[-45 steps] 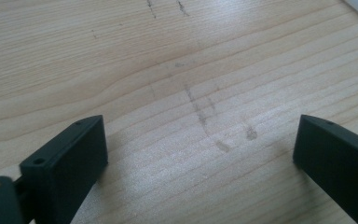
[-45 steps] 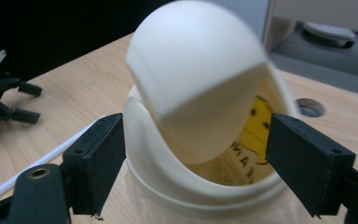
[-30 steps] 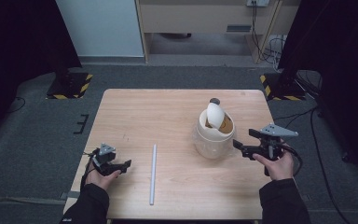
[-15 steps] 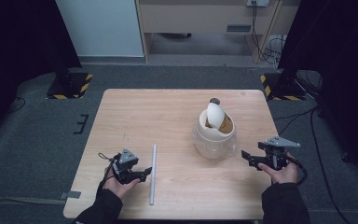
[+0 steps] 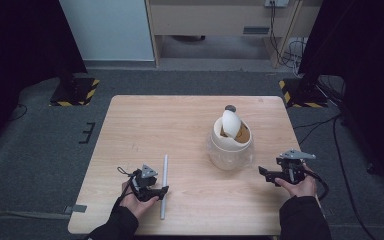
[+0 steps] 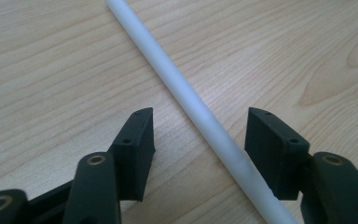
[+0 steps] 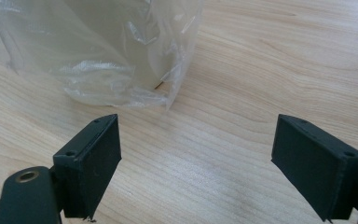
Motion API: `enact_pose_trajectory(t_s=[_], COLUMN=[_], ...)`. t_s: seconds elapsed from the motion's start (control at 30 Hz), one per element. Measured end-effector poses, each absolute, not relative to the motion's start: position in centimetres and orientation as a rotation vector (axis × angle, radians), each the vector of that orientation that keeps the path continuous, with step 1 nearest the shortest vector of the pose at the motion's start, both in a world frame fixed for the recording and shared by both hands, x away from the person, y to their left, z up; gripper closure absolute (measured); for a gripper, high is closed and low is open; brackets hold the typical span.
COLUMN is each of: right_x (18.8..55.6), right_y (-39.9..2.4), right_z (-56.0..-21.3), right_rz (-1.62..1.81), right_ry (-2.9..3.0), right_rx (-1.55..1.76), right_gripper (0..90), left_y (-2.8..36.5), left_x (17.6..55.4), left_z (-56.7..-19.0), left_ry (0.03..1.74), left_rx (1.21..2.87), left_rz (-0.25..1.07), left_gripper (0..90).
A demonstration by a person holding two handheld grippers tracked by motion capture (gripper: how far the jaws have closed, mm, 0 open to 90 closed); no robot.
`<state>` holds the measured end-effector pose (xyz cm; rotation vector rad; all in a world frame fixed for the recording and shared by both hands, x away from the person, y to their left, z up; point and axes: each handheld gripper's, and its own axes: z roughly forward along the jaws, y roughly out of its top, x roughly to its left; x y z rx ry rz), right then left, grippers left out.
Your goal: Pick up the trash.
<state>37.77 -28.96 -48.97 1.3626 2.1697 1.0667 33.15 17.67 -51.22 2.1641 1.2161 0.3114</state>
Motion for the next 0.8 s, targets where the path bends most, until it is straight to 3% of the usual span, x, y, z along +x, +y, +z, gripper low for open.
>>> enact_pose_trajectory(t_s=[0.8], right_x=[37.8], right_y=[-28.8], right_z=[-49.2], right_rz=[1.038], right_ry=[2.198], right_rx=[1.350], right_gripper=[15.9], left_y=[18.7], left_x=[33.7], left_z=[-51.2], left_ry=[1.245], left_rx=[2.226], left_rz=[0.349], left_gripper=[77.4])
